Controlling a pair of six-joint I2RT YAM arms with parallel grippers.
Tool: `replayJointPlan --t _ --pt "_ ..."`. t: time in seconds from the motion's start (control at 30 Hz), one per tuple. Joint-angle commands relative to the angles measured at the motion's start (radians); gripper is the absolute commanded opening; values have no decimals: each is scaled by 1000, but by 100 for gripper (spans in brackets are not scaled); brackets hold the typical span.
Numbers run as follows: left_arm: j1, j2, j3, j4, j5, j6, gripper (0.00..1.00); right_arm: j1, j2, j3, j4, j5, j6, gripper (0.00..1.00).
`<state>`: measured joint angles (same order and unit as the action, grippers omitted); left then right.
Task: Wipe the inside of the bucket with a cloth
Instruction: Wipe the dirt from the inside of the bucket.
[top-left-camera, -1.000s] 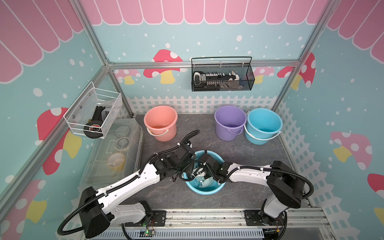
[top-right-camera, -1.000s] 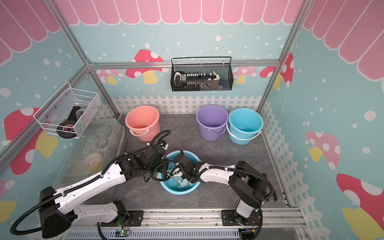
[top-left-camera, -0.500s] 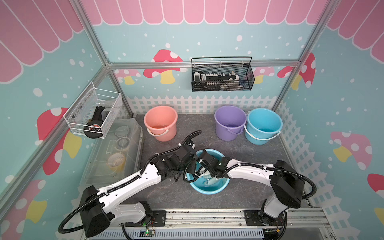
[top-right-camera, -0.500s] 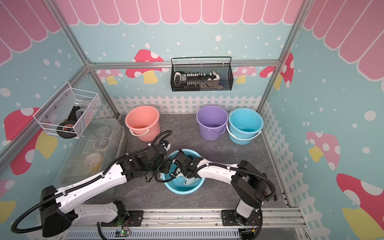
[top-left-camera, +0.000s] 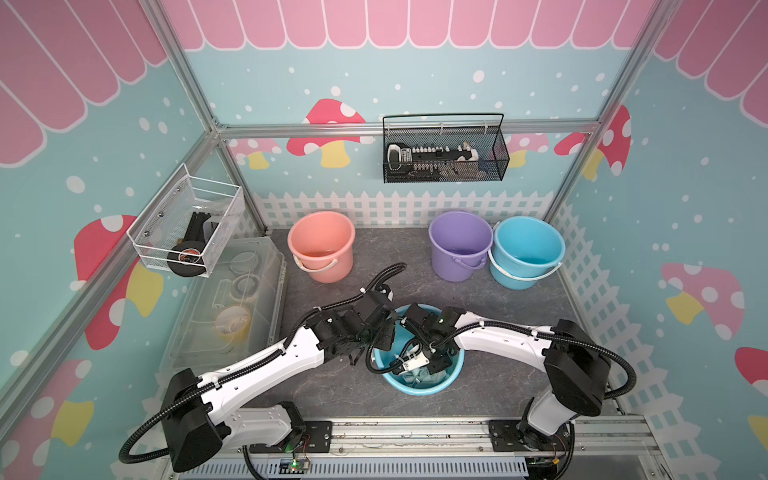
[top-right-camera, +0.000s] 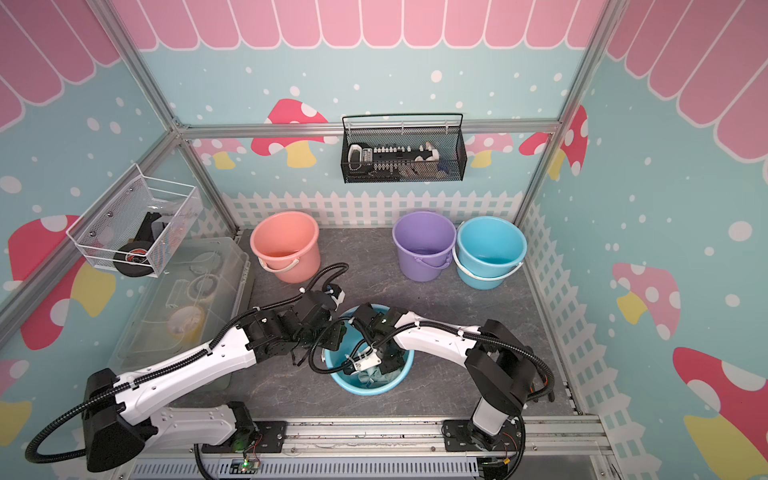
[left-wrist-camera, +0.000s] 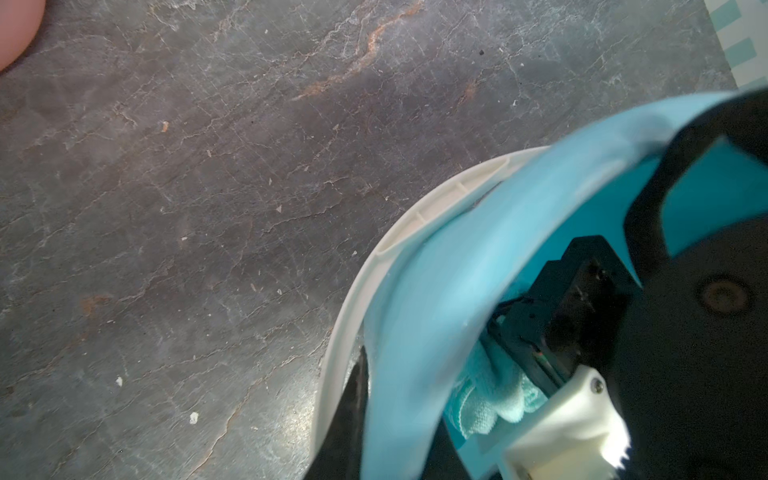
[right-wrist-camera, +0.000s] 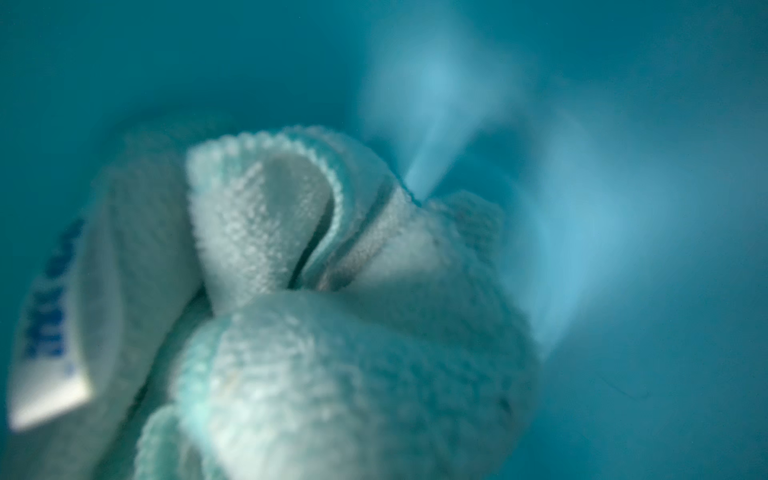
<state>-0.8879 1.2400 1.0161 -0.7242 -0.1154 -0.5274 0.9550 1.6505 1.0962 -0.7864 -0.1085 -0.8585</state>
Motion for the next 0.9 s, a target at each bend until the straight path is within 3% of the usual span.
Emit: replayJointPlan --t 0.0,0.13,0.27,0.43,0.57,0.73,0.87 --pt "-6 15 22 38 -2 -12 0 -8 19 -9 74 -256 57 0" --pt "-6 26 28 37 3 -13 0 -14 22 -37 258 -328 107 0" --pt "-6 34 33 38 8 -14 0 -15 11 -88 476 -290 175 0" --pt "-8 39 34 39 8 -16 0 -14 -14 -165 755 -101 221 0" --pt "-8 42 38 38 10 -14 0 3 -33 -203 870 99 168 0" --pt "-9 42 38 39 8 -14 0 41 -31 -204 878 350 22 0" --pt "-9 40 36 39 6 -13 0 54 -10 -157 732 470 -83 0"
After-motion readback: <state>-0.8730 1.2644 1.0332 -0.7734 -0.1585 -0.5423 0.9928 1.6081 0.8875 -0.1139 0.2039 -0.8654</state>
